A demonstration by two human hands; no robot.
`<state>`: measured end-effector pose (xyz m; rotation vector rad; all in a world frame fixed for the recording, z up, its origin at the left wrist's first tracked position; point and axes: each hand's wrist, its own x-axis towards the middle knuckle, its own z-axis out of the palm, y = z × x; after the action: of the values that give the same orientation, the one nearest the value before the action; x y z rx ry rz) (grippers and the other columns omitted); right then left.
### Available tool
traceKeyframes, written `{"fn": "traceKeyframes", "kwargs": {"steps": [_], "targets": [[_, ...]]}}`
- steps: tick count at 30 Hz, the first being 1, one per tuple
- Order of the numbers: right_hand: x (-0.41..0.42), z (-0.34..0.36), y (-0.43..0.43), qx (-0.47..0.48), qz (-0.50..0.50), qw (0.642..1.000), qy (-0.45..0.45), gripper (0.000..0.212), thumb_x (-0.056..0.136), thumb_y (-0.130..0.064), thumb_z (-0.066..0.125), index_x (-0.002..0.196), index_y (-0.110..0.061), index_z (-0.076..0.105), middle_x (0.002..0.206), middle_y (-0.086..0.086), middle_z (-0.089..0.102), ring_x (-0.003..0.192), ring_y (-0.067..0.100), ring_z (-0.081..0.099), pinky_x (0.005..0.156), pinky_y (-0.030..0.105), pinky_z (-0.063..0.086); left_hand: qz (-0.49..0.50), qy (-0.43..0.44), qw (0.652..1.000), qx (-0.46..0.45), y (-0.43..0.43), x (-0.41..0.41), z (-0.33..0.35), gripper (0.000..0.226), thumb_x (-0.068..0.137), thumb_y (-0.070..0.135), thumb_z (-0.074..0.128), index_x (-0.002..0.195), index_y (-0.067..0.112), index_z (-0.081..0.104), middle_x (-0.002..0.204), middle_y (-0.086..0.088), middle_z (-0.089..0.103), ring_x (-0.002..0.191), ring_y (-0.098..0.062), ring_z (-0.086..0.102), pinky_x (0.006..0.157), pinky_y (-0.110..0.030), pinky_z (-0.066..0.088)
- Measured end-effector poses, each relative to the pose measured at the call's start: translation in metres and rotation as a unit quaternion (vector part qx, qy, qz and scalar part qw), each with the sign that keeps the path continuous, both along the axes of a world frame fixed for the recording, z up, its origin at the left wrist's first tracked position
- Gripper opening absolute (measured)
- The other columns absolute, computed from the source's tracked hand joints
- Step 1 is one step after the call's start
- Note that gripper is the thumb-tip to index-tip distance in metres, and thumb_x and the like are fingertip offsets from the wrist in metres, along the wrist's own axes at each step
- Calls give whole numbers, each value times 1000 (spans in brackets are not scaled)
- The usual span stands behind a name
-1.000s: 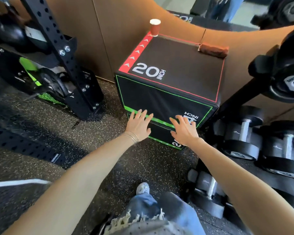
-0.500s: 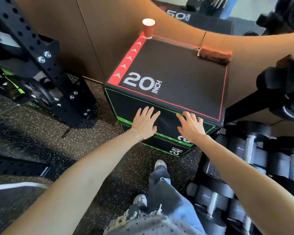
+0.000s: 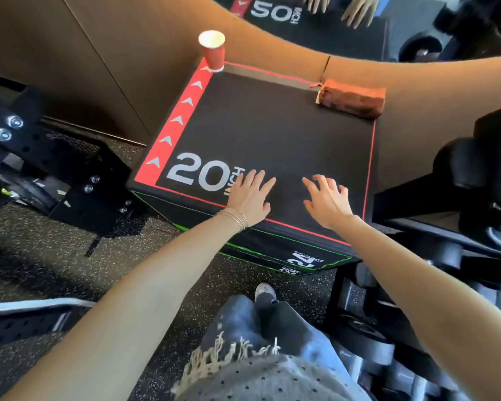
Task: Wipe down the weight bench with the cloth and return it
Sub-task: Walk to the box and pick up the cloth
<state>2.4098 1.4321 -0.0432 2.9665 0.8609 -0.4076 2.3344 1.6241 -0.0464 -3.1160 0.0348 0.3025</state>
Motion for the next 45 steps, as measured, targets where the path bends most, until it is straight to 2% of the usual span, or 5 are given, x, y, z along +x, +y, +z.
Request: {"fn": "traceKeyframes", "kwargs": {"steps": [17, 30, 37, 41, 45], "targets": [[128, 5, -7, -4, -103, 995, -1, 57, 96, -27, 45, 148, -17, 22, 150, 10, 23, 136, 30, 22, 109, 52, 24, -118, 10, 993, 26, 3, 173, -5, 63, 94, 36, 42, 149, 20, 17, 156, -13, 18, 144, -30, 16, 117, -45, 15], [251, -18, -27, 45, -91, 995, -19, 60, 92, -6, 47, 147, -11, 26, 153, 12, 24, 141, 29, 20, 116, 43, 16, -104, -45, 994, -3, -38, 297, -30, 59, 98, 11, 41, 150, 13, 13, 158, -14, 10, 146, -27, 13, 118, -38, 19], [290, -21, -31, -1, -58, 989, -136, 52, 85, -4, 56, 134, -9, 42, 136, 21, 39, 126, 39, 34, 106, 48, 28, -85, -128, 988, -5, -44, 336, -38, 50, 96, 2, 40, 144, 12, 30, 151, -20, 26, 141, -35, 25, 113, -45, 26], [306, -21, -30, 26, -54, 994, -90, 59, 89, -3, 52, 143, -14, 34, 145, 16, 33, 131, 36, 32, 102, 49, 38, -105, -137, 985, 14, -42, 360, -35, 52, 97, 2, 36, 147, 10, 22, 154, -17, 21, 142, -34, 22, 115, -44, 23], [304, -24, -29, 0, -52, 996, -69, 63, 90, 0, 53, 146, -18, 29, 153, 11, 26, 139, 32, 26, 97, 47, 44, -84, -100, 991, 1, -45, 368, -31, 48, 95, 3, 44, 142, 9, 35, 147, -18, 37, 131, -34, 42, 101, -43, 43]]}}
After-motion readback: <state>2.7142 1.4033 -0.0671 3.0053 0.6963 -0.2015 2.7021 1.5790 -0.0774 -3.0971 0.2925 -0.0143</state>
